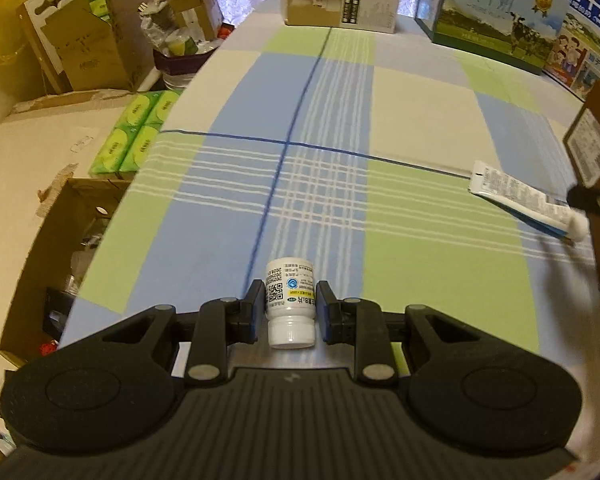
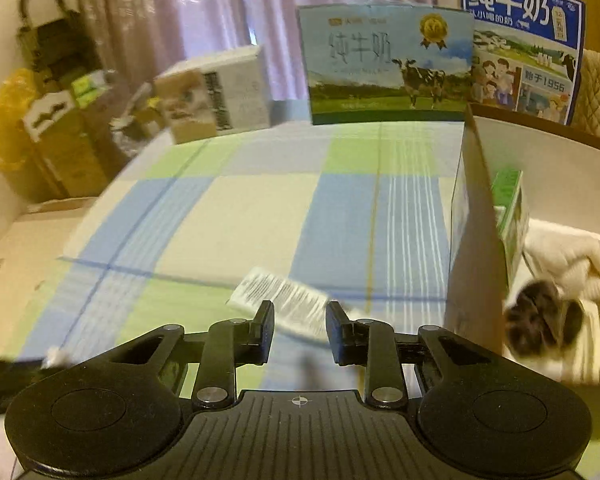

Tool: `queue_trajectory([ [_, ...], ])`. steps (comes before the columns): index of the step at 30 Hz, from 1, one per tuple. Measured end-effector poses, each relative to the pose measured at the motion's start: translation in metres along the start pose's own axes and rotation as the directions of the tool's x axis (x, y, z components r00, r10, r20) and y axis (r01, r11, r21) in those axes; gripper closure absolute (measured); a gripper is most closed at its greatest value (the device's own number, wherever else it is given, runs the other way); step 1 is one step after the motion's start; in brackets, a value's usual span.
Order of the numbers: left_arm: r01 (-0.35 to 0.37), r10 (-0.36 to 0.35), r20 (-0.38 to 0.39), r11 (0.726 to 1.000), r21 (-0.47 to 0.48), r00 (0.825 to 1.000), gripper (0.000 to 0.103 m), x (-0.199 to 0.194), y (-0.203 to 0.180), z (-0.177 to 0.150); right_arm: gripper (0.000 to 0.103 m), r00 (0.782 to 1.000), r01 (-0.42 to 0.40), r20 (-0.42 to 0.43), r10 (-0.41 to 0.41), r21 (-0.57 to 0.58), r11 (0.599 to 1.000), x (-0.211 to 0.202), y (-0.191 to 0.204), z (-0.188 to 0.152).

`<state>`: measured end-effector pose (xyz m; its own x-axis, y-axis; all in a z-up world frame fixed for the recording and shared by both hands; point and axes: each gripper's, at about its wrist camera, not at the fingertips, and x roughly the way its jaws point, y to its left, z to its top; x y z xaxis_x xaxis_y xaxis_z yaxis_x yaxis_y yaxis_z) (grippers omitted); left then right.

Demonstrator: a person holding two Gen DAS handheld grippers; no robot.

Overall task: Organize objects
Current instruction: 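Grasp the white pill bottle with the left tool while the right tool grasps the toothpaste tube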

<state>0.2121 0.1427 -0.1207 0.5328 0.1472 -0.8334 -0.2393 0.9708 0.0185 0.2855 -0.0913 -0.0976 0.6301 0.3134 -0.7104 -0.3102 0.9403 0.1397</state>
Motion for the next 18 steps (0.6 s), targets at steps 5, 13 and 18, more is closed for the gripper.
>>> queue_trajectory([
  [5, -0.002, 0.002, 0.003, 1.000, -0.007, 1.000, 0.080, 0.002, 0.004, 0.002, 0.077, 0.999, 0.030, -0.045, -0.030, 0.001, 1.000, 0.038, 0.001, 0.014],
  [13, 0.003, -0.003, 0.004, 1.000, -0.001, 1.000, 0.080, 0.003, 0.004, 0.002, 0.076, 0.993, -0.016, -0.114, 0.025, 0.079, 0.997, 0.067, -0.014, 0.019],
  [18, 0.012, -0.012, 0.001, 1.000, 0.001, 1.000, 0.080, 0.003, 0.003, 0.002, 0.076, 0.987, -0.087, -0.125, 0.100, 0.105, 0.991, 0.059, -0.016, 0.000],
])
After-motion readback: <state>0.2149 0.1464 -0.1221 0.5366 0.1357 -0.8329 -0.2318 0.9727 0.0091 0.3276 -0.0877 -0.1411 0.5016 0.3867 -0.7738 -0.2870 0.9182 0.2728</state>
